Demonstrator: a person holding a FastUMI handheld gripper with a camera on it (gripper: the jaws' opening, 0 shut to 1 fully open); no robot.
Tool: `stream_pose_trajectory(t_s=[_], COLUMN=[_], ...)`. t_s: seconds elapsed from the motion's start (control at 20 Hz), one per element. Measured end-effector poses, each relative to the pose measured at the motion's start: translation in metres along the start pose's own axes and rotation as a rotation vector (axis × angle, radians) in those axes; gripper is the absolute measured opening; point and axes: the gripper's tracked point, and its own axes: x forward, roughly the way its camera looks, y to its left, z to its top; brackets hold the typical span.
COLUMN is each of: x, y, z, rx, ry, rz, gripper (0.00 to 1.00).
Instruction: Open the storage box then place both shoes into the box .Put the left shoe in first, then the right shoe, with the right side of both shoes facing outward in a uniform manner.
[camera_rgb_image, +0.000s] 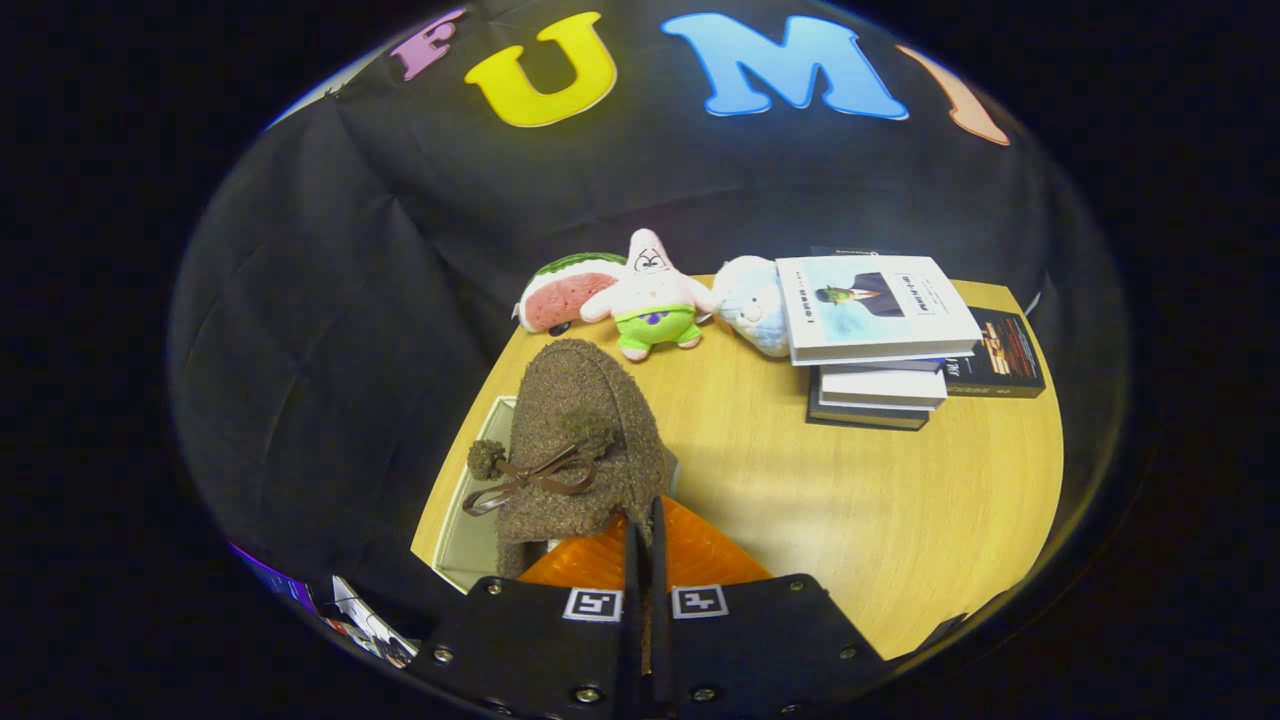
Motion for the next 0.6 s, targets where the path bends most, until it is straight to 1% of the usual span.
stream_pose_trajectory(t_s=[0.2, 0.4, 0.6], x=[0.026, 0.056, 0.080], y=[0.035, 0.043, 0.044], z=[-0.010, -0.025, -0.036], rx=[0.042, 0.061, 0.034], ry=[0.047, 0.089, 0.114], rz=[0.003, -0.068, -0.136], gripper=[0.04, 0.04, 0.04])
